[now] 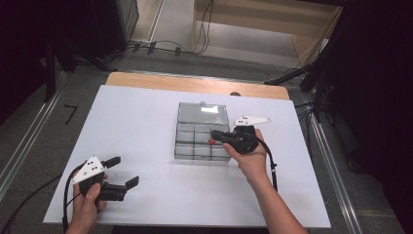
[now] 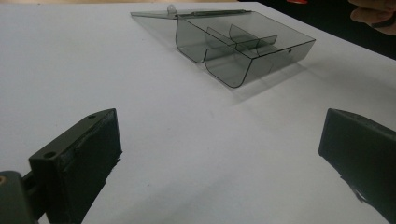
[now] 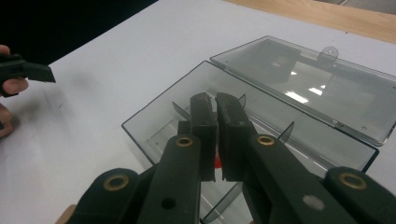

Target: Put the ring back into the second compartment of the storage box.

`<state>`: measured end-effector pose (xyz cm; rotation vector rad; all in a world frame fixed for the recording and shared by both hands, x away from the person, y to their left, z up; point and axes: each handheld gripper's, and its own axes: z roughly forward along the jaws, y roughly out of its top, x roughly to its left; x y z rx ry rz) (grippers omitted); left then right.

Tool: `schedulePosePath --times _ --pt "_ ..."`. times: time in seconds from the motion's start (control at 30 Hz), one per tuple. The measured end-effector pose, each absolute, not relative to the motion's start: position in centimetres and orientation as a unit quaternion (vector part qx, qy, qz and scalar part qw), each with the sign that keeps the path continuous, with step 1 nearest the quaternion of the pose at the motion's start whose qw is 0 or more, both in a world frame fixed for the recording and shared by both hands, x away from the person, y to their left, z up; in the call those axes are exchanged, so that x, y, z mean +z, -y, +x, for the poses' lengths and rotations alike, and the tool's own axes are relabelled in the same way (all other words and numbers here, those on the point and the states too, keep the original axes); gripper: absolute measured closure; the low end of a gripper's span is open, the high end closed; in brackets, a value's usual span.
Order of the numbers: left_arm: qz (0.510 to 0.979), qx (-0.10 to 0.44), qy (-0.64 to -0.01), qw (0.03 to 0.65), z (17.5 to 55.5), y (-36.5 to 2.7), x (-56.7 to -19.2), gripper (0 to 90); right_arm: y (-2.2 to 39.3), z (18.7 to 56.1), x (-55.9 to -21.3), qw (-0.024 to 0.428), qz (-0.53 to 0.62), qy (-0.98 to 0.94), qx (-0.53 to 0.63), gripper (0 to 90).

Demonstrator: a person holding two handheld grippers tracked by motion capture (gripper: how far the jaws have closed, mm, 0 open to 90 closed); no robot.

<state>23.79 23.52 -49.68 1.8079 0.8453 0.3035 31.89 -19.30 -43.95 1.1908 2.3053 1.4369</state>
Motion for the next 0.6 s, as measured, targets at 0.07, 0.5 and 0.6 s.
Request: schedulePosePath --times 0.07,0.5,0.6 --pt "0.758 0.128 -0.354 0.533 23.8 -23.5 -49.7 0.0 19.2 32.1 -44.0 0.09 0.402 -0.773 0.482 84.2" --pt "0.76 0.125 -0.351 0.532 23.8 -23.4 -49.6 0.0 18.8 33.8 -44.5 0.093 0.41 -0.772 0.476 84.2" --pt "0.759 0.125 -0.351 0.534 23.8 -23.4 -49.7 0.0 18.6 34.2 -44.6 0.095 0.409 -0.773 0.475 84.2"
